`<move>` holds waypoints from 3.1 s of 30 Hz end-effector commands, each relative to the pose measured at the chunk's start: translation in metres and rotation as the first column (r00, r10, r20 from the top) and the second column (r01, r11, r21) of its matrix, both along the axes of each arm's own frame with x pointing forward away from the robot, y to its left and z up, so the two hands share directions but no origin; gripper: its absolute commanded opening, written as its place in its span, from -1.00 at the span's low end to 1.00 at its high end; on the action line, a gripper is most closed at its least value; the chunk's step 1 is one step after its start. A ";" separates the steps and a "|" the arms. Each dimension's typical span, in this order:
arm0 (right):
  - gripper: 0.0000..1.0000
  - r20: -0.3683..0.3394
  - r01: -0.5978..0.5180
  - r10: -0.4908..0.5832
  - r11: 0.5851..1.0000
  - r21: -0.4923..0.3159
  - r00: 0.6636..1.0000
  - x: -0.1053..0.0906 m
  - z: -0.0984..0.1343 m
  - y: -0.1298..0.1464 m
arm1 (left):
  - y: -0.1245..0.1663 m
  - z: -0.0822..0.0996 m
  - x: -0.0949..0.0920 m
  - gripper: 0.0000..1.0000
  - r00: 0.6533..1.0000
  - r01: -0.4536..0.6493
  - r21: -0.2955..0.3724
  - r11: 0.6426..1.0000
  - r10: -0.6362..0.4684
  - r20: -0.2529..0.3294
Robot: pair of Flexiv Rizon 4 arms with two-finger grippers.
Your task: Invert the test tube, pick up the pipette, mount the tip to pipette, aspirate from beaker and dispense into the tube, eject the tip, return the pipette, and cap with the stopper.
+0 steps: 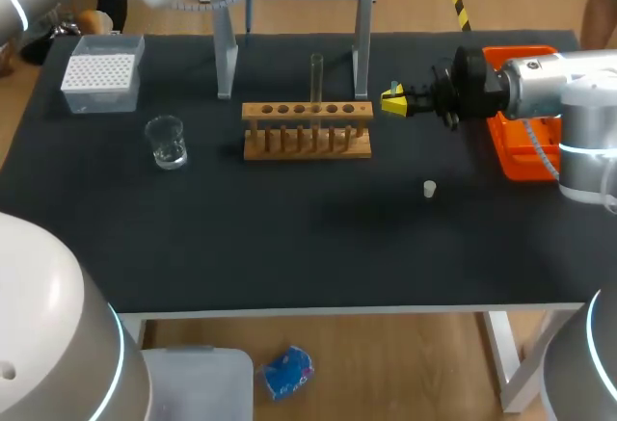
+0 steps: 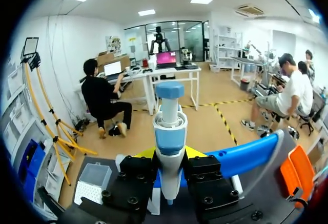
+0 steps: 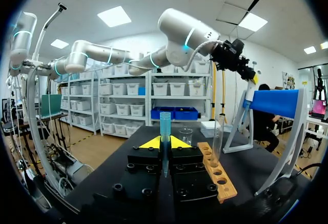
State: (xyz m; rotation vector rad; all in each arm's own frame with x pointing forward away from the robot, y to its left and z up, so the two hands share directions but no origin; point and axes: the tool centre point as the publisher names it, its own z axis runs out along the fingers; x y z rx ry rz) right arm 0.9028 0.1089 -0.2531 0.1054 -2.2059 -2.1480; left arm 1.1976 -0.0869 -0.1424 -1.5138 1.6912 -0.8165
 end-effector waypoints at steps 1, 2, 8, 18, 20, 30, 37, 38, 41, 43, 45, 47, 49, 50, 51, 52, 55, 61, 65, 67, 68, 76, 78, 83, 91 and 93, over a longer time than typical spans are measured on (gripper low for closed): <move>-1.00 0.001 0.002 -0.002 1.000 -0.002 1.000 -0.001 0.001 0.000 | 0.006 0.012 -0.010 -1.00 0.994 0.108 0.014 0.994 -0.108 -0.021; -1.00 0.001 0.002 -0.002 1.000 -0.002 1.000 -0.001 0.001 0.000 | 0.006 0.014 -0.012 -1.00 0.988 0.150 0.017 0.988 -0.149 -0.041; -1.00 0.001 0.002 -0.002 1.000 -0.002 1.000 -0.001 0.001 0.000 | 0.015 0.026 -0.034 -1.00 0.938 0.342 0.019 0.939 -0.341 -0.067; -1.00 0.001 0.002 -0.002 1.000 -0.002 1.000 -0.001 0.001 0.000 | 0.030 0.028 -0.065 -1.00 0.780 0.624 0.014 0.781 -0.621 -0.080; -1.00 0.001 0.002 -0.002 1.000 -0.002 1.000 -0.001 0.001 0.000 | 0.032 0.027 -0.073 -1.00 0.716 0.697 0.016 0.717 -0.694 -0.076; -1.00 0.001 0.002 -0.002 1.000 -0.002 1.000 -0.001 0.001 0.000 | 0.034 0.028 -0.092 -1.00 0.582 0.813 0.010 0.582 -0.811 -0.067; -1.00 0.001 0.002 -0.002 1.000 -0.002 1.000 -0.001 0.001 0.000 | 0.034 0.028 -0.092 -1.00 0.582 0.813 0.010 0.582 -0.811 -0.067; -1.00 0.001 0.002 -0.002 1.000 -0.002 1.000 -0.001 0.001 0.000 | 0.034 0.028 -0.092 -1.00 0.582 0.813 0.010 0.582 -0.811 -0.067; -1.00 0.001 0.002 -0.002 1.000 -0.002 1.000 -0.001 0.001 0.000 | 0.030 0.026 -0.096 -1.00 0.574 0.818 -0.004 0.575 -0.818 -0.038; -1.00 0.001 0.002 -0.002 1.000 -0.002 1.000 -0.001 0.001 0.000 | 0.027 0.029 -0.104 -1.00 0.562 0.827 0.013 0.562 -0.827 -0.017; -1.00 0.001 0.002 -0.002 1.000 -0.002 1.000 -0.001 0.001 0.000 | 0.023 0.031 -0.114 -1.00 0.544 0.839 0.029 0.544 -0.839 -0.008; -1.00 0.001 0.002 -0.002 1.000 -0.002 1.000 -0.001 0.001 0.000 | 0.020 0.032 -0.127 -1.00 0.538 0.843 0.032 0.537 -0.843 -0.005; -1.00 0.001 0.002 -0.002 1.000 -0.002 1.000 -0.001 0.001 0.000 | 0.019 0.033 -0.140 -1.00 0.538 0.843 0.035 0.538 -0.843 -0.003; -1.00 0.001 0.002 -0.002 1.000 -0.002 1.000 -0.001 0.001 0.000 | 0.018 0.032 -0.146 -1.00 0.535 0.844 0.033 0.535 -0.845 -0.003; -1.00 0.001 0.002 -0.002 1.000 -0.002 1.000 -0.001 0.001 0.000 | 0.017 0.032 -0.153 -1.00 0.533 0.846 0.031 0.533 -0.846 -0.001; -1.00 0.001 0.002 -0.002 1.000 -0.002 1.000 -0.001 0.001 0.000 | 0.016 0.031 -0.160 -1.00 0.533 0.846 0.030 0.533 -0.846 0.000; -1.00 0.001 0.002 -0.002 1.000 -0.002 1.000 -0.001 0.001 0.000 | 0.016 0.027 -0.180 -1.00 0.529 0.848 0.020 0.529 -0.848 0.009; -1.00 0.001 0.002 -0.002 1.000 -0.002 1.000 -0.001 0.001 0.000 | 0.014 0.016 -0.216 -1.00 0.504 0.864 -0.020 0.504 -0.863 0.041; -1.00 0.001 0.002 -0.002 1.000 -0.002 1.000 -0.001 0.001 0.000 | 0.012 0.012 -0.236 -1.00 0.483 0.875 -0.051 0.481 -0.870 0.102; -1.00 0.001 0.002 -0.002 1.000 -0.002 1.000 -0.001 0.001 0.000 | 0.004 0.011 -0.245 -1.00 0.440 0.898 -0.074 0.434 -0.888 0.135; -1.00 0.001 0.002 -0.002 1.000 -0.002 1.000 -0.001 0.001 0.000 | 0.004 0.011 -0.245 -1.00 0.440 0.898 -0.074 0.434 -0.888 0.135; -1.00 0.001 0.002 -0.002 1.000 -0.002 1.000 -0.001 0.001 0.000 | 0.004 0.011 -0.245 -1.00 0.440 0.898 -0.074 0.434 -0.888 0.135; -1.00 0.001 0.002 -0.002 1.000 -0.002 1.000 -0.001 0.001 0.000 | 0.004 0.011 -0.245 -1.00 0.440 0.898 -0.074 0.434 -0.888 0.135; -1.00 0.001 0.002 -0.002 1.000 -0.002 1.000 -0.001 0.001 0.000 | 0.004 0.011 -0.245 -1.00 0.440 0.898 -0.074 0.434 -0.888 0.135; -1.00 0.001 0.002 -0.002 1.000 -0.002 1.000 -0.001 0.001 0.000 | -0.026 0.023 -0.260 -1.00 0.444 0.896 -0.063 0.439 -0.886 0.136; -1.00 0.001 0.002 -0.002 1.000 -0.002 1.000 -0.001 0.001 0.000 | -0.032 0.026 -0.266 -1.00 0.453 0.891 -0.074 0.447 -0.877 0.159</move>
